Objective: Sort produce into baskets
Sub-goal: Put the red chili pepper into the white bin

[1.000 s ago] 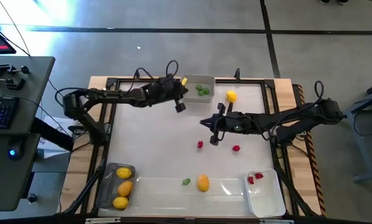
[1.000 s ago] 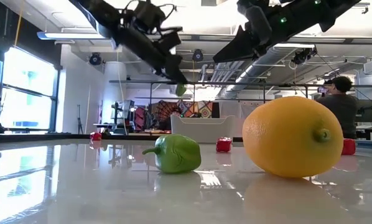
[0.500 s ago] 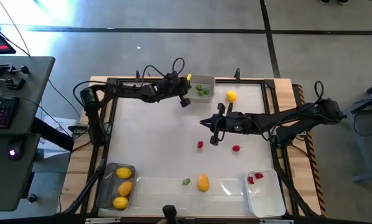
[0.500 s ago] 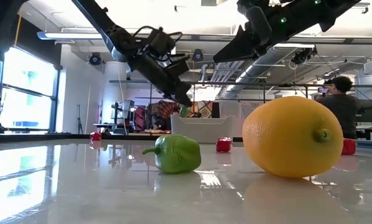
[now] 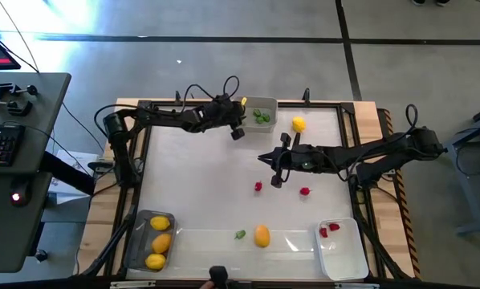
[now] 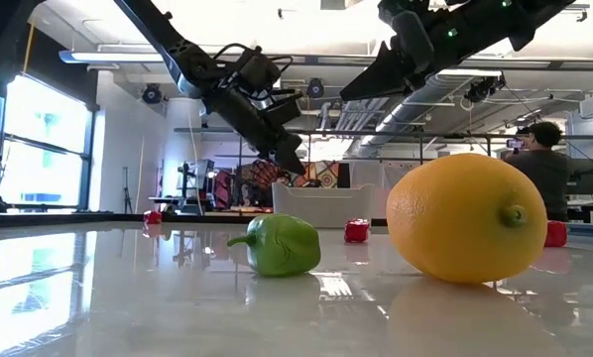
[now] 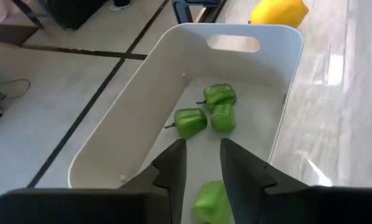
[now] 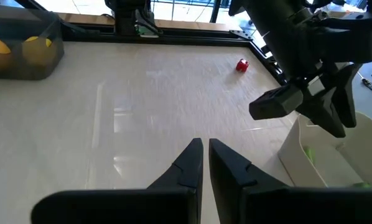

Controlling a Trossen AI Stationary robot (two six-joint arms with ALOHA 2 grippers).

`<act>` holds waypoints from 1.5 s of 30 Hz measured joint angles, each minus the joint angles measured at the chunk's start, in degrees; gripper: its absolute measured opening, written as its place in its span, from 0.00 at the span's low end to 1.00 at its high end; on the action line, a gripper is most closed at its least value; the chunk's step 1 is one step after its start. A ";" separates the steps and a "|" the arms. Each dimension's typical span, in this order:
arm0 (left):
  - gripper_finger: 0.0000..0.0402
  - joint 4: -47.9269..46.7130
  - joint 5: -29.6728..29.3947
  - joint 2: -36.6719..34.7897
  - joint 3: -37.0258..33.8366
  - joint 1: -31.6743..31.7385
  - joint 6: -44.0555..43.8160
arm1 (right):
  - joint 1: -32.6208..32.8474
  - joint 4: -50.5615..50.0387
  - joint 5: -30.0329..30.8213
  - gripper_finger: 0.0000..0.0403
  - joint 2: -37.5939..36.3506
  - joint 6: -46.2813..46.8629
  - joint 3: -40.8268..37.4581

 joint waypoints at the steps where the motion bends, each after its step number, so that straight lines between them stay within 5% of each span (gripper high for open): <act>1: 0.22 0.02 -0.49 -0.05 -0.01 -0.27 0.38 | 0.00 0.00 0.00 0.04 0.00 -0.01 0.00; 14: 0.01 29.23 -2.98 -12.65 -20.67 -8.03 2.60 | -0.12 1.90 0.04 0.04 -0.04 0.42 -2.61; 30: 0.01 36.03 -1.20 -31.07 -40.62 -23.05 -0.03 | 4.35 3.19 -0.31 0.06 5.12 6.54 -3.67; 37: 0.01 41.24 -2.05 -32.44 -46.45 -28.41 -3.12 | 9.20 6.04 0.26 0.29 12.91 10.50 -3.49; 45: 0.01 49.54 -4.94 -31.86 -50.07 -30.65 -0.30 | 12.33 7.68 9.61 0.63 18.37 17.27 -3.45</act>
